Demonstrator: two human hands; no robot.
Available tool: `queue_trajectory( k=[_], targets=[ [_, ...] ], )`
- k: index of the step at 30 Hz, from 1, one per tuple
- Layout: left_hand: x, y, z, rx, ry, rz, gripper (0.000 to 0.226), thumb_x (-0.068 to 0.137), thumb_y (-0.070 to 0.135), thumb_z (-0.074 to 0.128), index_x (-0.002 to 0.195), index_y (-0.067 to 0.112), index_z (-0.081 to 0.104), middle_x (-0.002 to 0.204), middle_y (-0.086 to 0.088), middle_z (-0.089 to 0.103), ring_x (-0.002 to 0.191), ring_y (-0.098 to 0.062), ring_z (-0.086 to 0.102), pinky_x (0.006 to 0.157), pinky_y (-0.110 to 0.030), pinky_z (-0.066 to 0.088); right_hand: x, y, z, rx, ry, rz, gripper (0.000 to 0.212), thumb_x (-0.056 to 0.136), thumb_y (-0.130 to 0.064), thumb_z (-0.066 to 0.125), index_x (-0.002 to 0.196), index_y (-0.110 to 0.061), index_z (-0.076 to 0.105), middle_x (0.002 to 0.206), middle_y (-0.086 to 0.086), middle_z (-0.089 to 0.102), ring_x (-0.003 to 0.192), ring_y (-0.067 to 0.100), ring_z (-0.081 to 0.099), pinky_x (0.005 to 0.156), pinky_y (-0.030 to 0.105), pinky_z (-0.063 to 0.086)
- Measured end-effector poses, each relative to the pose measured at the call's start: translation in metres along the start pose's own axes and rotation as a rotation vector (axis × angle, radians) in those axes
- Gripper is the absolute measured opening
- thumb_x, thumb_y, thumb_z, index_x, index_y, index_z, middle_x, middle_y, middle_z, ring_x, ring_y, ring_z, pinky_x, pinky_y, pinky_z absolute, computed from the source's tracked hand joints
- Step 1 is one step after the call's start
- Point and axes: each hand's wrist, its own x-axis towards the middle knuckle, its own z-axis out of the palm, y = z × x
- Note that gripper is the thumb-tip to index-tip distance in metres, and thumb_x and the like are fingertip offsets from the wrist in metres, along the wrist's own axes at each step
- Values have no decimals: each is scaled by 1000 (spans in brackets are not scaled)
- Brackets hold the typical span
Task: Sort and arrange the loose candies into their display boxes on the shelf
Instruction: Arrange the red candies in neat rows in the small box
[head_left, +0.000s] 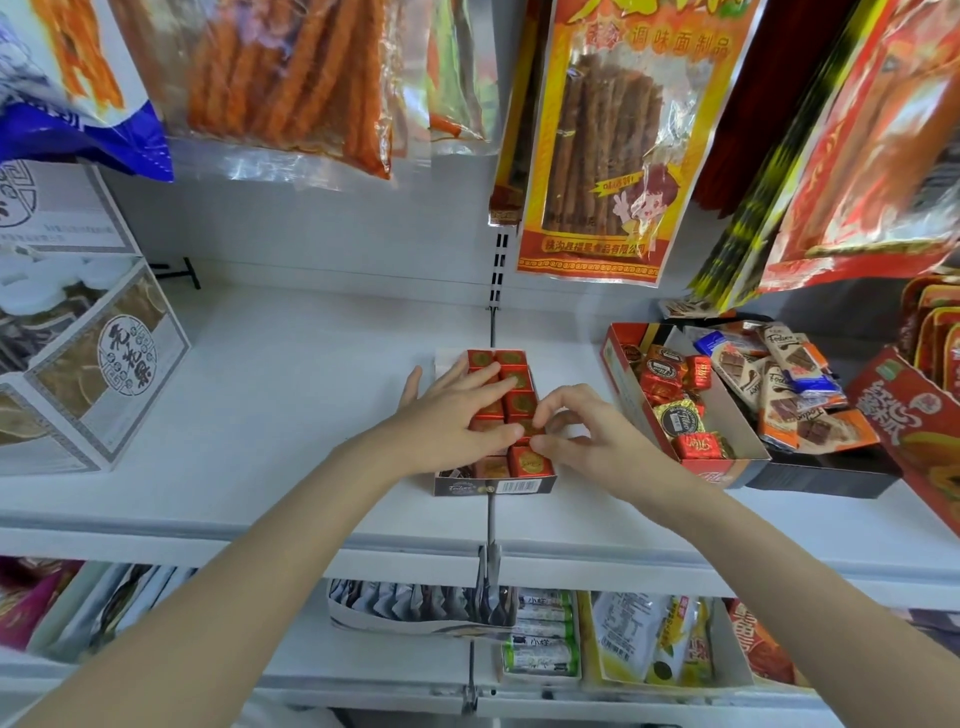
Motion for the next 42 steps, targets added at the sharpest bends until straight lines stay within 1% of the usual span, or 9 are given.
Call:
queue_trajectory(
  k=[2, 6, 10, 13, 18, 28, 32, 36, 42],
  targets=[
    [0, 1, -2, -28, 5, -6, 55, 93, 53, 30, 144, 38, 14, 156, 10, 0, 143, -12, -12, 113, -49, -14, -3, -2, -5, -42, 1, -54, 13, 87, -8, 57, 82, -20, 60, 105, 5, 45, 95, 10, 50, 77, 13, 46],
    [2, 1, -2, -54, 39, -2, 51, 94, 48, 35, 142, 39, 21, 156, 11, 6, 144, -14, -3, 112, -51, -11, -7, -4, -16, -391, -95, -282, 30, 89, -8, 56, 92, -36, 67, 97, -11, 41, 98, 17, 42, 78, 23, 43],
    [2, 0, -2, -47, 61, 13, 53, 92, 48, 40, 142, 40, 23, 155, 13, 9, 144, -17, 1, 112, -52, -8, -7, -6, -12, -577, -123, -389, 40, 88, 2, 49, 107, -29, 67, 102, -7, 37, 94, 12, 33, 83, 12, 32],
    [3, -1, -2, -52, 62, 15, 53, 91, 47, 43, 141, 41, 24, 154, 12, 10, 143, -19, 3, 113, -52, -7, -7, -8, -7, -662, -136, -387, 44, 85, 9, 42, 111, -20, 62, 105, -6, 32, 97, 9, 30, 83, 12, 29],
    [5, -3, -3, -78, 60, 13, 53, 90, 45, 45, 140, 42, 27, 154, 13, 12, 143, -19, 4, 113, -52, -6, -5, -12, 3, -592, -113, -330, 46, 75, 17, 34, 106, -8, 59, 102, -6, 35, 98, 8, 31, 88, 1, 25],
    [7, -4, -1, -79, 96, 27, 56, 87, 46, 50, 139, 39, 30, 153, 10, 16, 142, -20, 5, 113, -54, -4, -7, -21, -4, -605, -125, -354, 33, 82, 8, 44, 99, -12, 63, 82, -27, 41, 84, 12, 45, 73, 12, 36],
    [9, -5, -1, -148, 126, 40, 56, 85, 44, 56, 137, 36, 37, 151, 8, 21, 141, -20, 14, 114, -53, 4, -6, -19, -6, -624, -116, -364, 36, 83, 9, 44, 101, -12, 68, 93, -12, 53, 89, 10, 49, 81, 16, 38],
    [9, -6, 1, -188, 156, 62, 56, 83, 46, 58, 135, 34, 40, 150, 6, 24, 139, -18, 20, 113, -52, 12, -6, -14, -9, -660, -112, -401, 39, 81, 7, 44, 101, -13, 71, 99, 0, 61, 86, 7, 50, 77, 8, 33],
    [8, -3, 2, -135, 158, 51, 56, 85, 45, 56, 136, 35, 37, 151, 7, 22, 139, -18, 17, 113, -51, 9, -5, -13, -7, -695, -112, -452, 38, 81, 10, 45, 99, -10, 72, 94, 5, 62, 86, 17, 51, 77, 21, 40]
  ],
)
